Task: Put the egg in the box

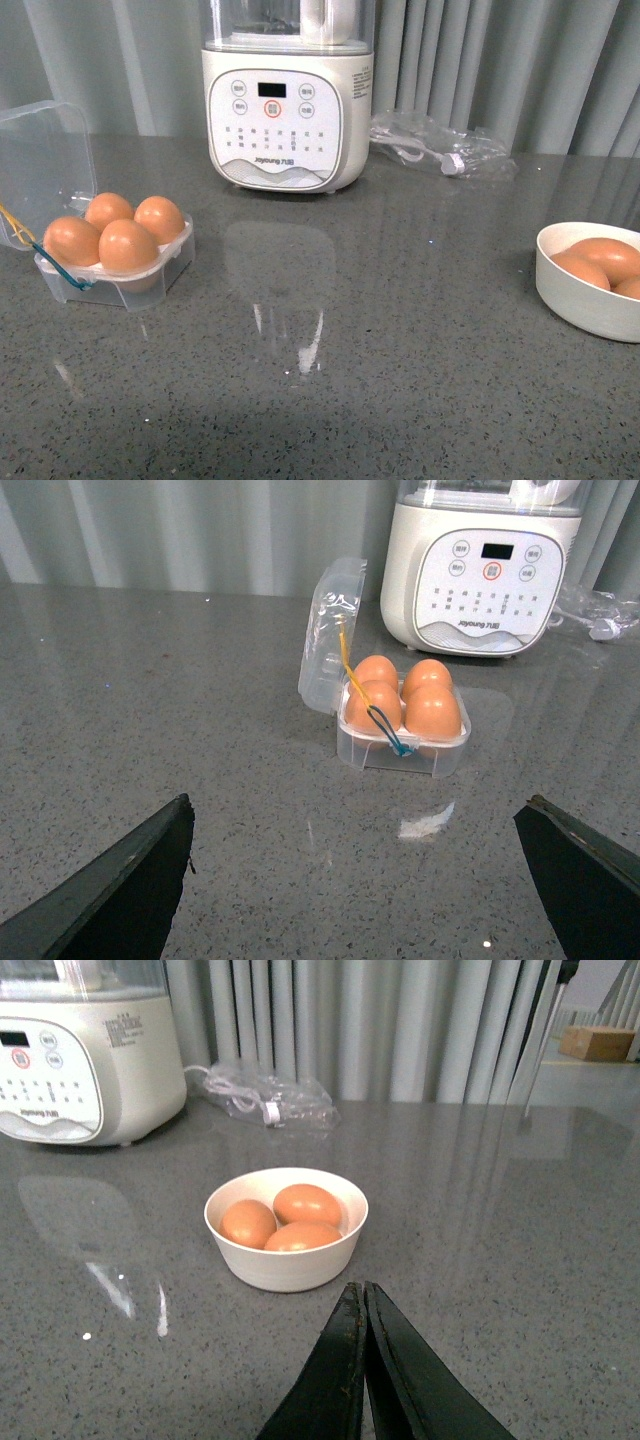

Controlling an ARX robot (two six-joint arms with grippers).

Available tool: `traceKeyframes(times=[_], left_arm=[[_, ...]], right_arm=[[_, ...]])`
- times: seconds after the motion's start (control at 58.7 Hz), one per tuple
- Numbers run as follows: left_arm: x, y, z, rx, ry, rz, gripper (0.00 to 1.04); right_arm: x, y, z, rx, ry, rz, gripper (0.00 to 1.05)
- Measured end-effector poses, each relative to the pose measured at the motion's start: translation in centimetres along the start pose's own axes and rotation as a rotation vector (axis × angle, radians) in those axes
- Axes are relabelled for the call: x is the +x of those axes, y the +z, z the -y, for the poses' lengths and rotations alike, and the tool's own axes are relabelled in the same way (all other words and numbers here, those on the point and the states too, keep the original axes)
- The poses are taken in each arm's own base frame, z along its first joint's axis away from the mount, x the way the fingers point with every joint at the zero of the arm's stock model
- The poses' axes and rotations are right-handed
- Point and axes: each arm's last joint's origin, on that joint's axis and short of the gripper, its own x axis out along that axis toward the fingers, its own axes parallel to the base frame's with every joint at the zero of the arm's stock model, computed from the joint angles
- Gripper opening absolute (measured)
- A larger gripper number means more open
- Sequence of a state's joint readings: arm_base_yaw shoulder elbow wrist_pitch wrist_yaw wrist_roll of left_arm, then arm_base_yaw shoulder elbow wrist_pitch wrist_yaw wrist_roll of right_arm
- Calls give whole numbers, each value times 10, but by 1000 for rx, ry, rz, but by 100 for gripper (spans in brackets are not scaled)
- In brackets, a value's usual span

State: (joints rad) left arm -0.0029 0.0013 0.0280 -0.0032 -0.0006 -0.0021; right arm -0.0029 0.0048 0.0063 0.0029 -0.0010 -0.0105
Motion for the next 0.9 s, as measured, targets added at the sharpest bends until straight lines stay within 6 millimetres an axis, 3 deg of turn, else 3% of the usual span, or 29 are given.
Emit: traceKeyframes(times=[0.187, 0.732, 0.903], left_arm=[[0, 0, 0, 0, 0, 1, 98], [0, 0, 0, 0, 0, 1, 98], [0, 0, 0, 0, 0, 1, 98]], right_arm=[[0, 0, 0, 0, 0, -2, 4], [0, 0, 0, 0, 0, -2, 97], [0, 0, 0, 1, 0, -2, 97]])
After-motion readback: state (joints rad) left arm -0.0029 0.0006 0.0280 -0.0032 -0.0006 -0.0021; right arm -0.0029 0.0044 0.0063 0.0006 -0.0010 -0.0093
